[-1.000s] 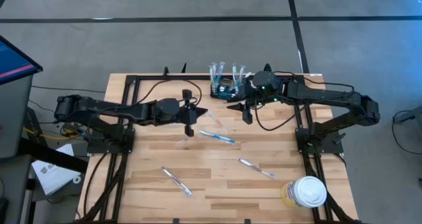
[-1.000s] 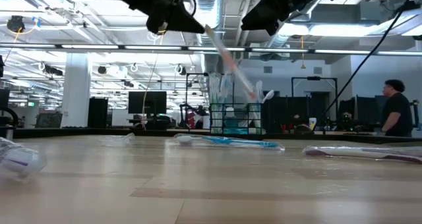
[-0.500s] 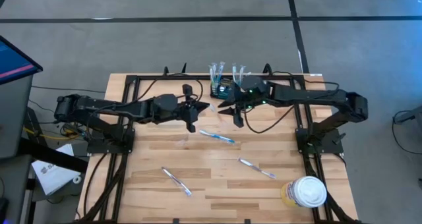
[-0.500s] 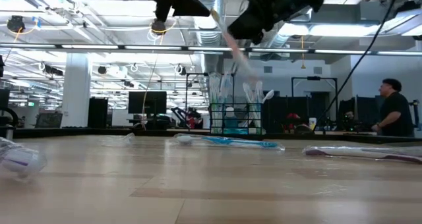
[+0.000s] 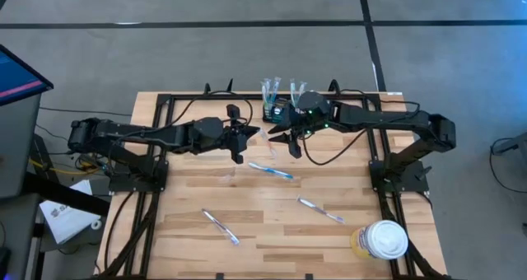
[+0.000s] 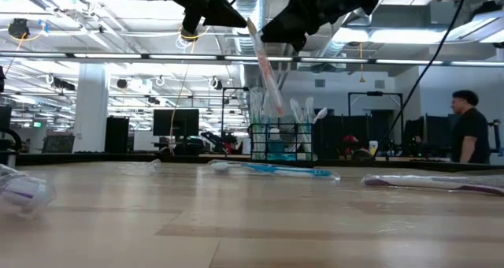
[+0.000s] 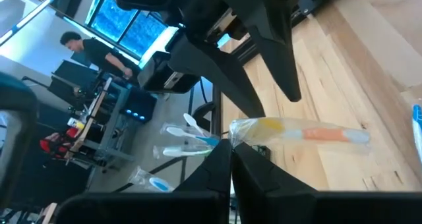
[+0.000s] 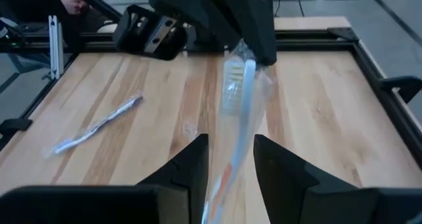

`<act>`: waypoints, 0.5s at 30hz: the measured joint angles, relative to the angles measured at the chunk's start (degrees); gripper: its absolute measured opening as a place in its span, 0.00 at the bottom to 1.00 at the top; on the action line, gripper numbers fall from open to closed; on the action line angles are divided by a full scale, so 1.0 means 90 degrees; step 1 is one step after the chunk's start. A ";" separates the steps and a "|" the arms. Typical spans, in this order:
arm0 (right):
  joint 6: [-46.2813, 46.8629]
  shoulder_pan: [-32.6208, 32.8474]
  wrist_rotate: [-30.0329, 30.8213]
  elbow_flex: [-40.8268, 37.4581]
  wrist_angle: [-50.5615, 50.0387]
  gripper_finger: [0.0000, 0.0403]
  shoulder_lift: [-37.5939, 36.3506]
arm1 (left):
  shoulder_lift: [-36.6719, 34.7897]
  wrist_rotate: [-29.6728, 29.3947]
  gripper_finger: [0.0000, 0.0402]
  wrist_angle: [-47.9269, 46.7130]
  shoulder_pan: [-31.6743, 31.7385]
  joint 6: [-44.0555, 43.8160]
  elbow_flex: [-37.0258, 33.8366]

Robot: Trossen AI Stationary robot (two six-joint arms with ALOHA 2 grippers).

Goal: Pick & Place toothbrushing station
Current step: Put the orange toothbrush into the mesh organizer

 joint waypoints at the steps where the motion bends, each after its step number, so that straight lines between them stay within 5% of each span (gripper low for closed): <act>1: 0.0000 -0.0002 0.0002 0.0001 0.0029 0.28 0.0000 | 0.0000 -0.0001 0.00 0.0006 0.0000 0.0000 0.0000; 15: 0.0046 -0.0004 0.0005 0.0057 0.0591 0.28 0.0607 | 0.0000 -0.0001 0.00 0.0017 0.0000 -0.0019 -0.0002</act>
